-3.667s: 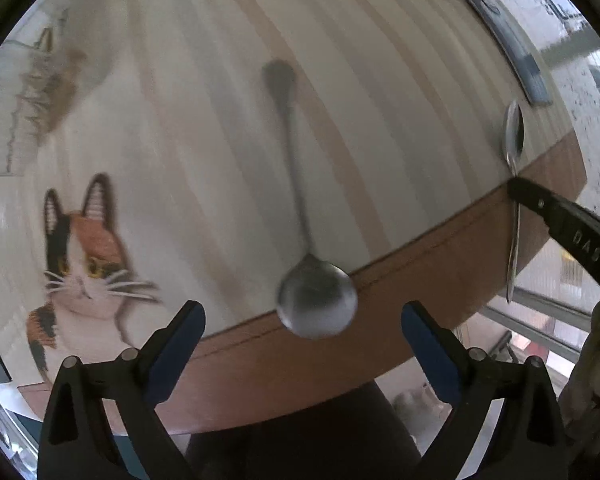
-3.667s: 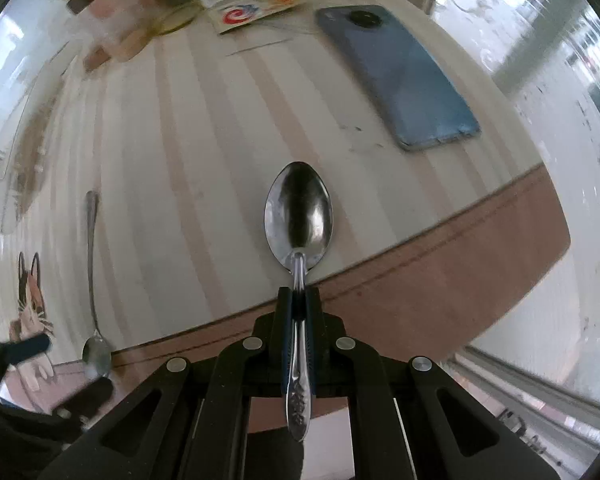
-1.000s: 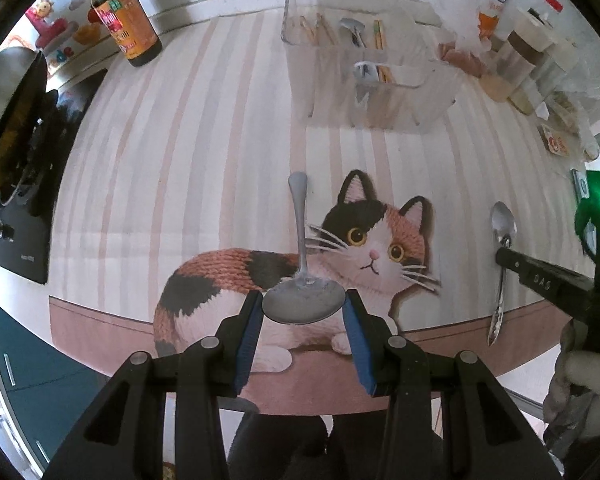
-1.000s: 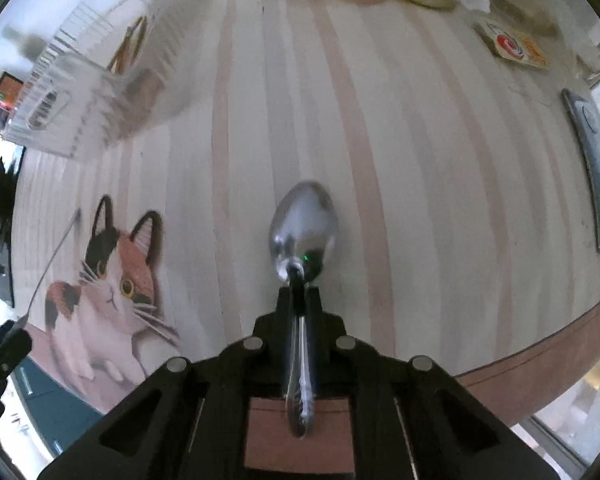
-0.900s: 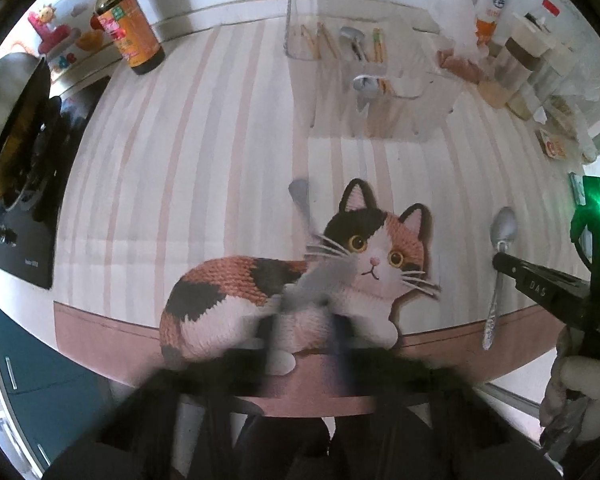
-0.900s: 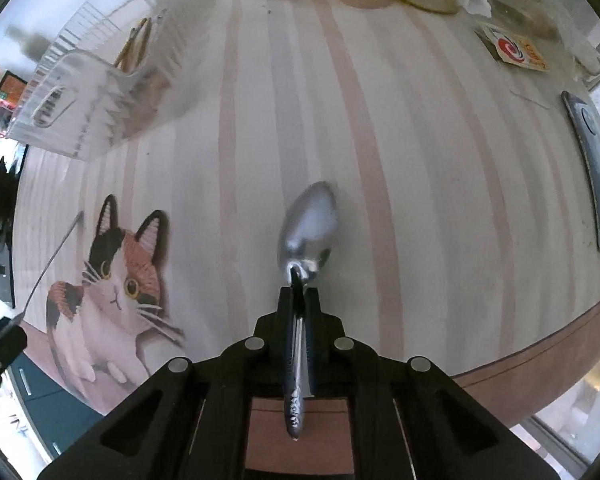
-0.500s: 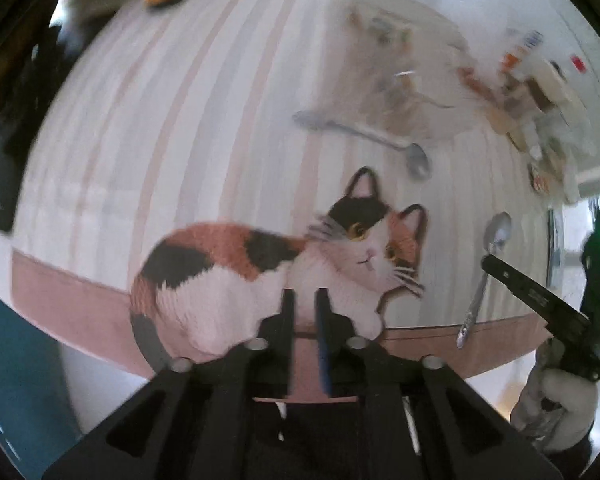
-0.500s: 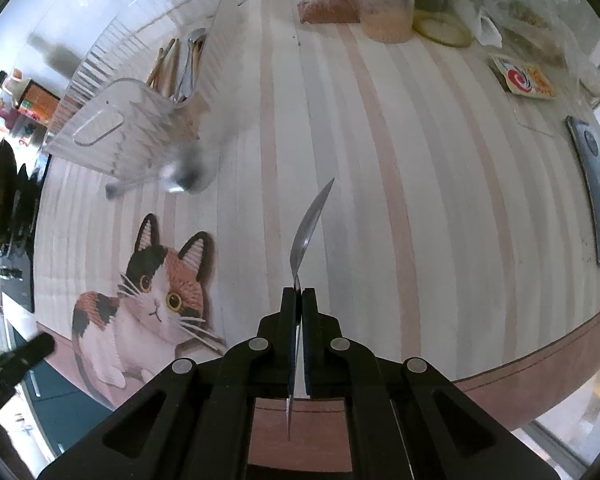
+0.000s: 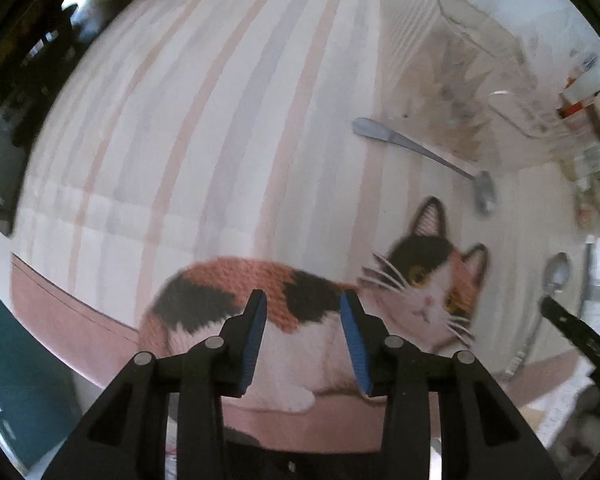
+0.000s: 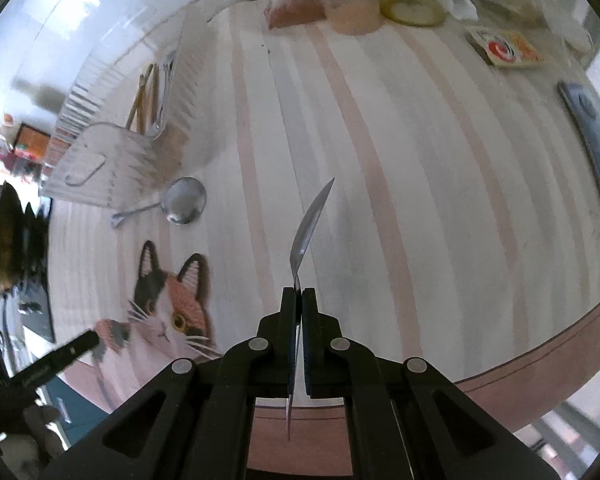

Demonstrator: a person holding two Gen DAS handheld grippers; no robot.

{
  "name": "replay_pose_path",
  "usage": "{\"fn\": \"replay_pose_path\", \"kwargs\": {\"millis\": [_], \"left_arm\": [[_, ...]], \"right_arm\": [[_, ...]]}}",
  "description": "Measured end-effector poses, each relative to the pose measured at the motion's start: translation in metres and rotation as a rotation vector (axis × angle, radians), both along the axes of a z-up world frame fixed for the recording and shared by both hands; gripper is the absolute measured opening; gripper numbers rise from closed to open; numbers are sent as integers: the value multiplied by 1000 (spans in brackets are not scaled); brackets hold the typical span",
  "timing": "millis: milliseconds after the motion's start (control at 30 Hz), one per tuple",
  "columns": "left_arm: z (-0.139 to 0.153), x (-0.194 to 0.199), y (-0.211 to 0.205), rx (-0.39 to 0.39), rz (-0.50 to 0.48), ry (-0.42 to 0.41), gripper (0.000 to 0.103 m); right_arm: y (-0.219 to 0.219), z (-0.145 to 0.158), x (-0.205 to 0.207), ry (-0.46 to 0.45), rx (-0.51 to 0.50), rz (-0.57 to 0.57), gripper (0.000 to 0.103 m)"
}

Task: Organize utensils

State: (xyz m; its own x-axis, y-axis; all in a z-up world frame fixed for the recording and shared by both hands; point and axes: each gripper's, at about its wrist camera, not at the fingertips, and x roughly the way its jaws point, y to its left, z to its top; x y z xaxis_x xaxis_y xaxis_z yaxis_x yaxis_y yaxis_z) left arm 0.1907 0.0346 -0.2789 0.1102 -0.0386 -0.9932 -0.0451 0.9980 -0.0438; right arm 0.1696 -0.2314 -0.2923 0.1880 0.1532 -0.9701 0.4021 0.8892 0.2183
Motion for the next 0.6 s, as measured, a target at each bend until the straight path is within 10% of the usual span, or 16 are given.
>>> {"fn": "replay_pose_path", "kwargs": {"millis": [200,333,600], "left_arm": [[-28,10,-4,146,-13,-13,55],[-34,15,3,190,13,-52,102],[-40,21,24,63,-2,-138,103]], "right_arm": [[-13,14,14,-102,61,-72,32],[-11,3,45,-152,132,-87,34],[36,-28,97,-196,53,0,18]]}}
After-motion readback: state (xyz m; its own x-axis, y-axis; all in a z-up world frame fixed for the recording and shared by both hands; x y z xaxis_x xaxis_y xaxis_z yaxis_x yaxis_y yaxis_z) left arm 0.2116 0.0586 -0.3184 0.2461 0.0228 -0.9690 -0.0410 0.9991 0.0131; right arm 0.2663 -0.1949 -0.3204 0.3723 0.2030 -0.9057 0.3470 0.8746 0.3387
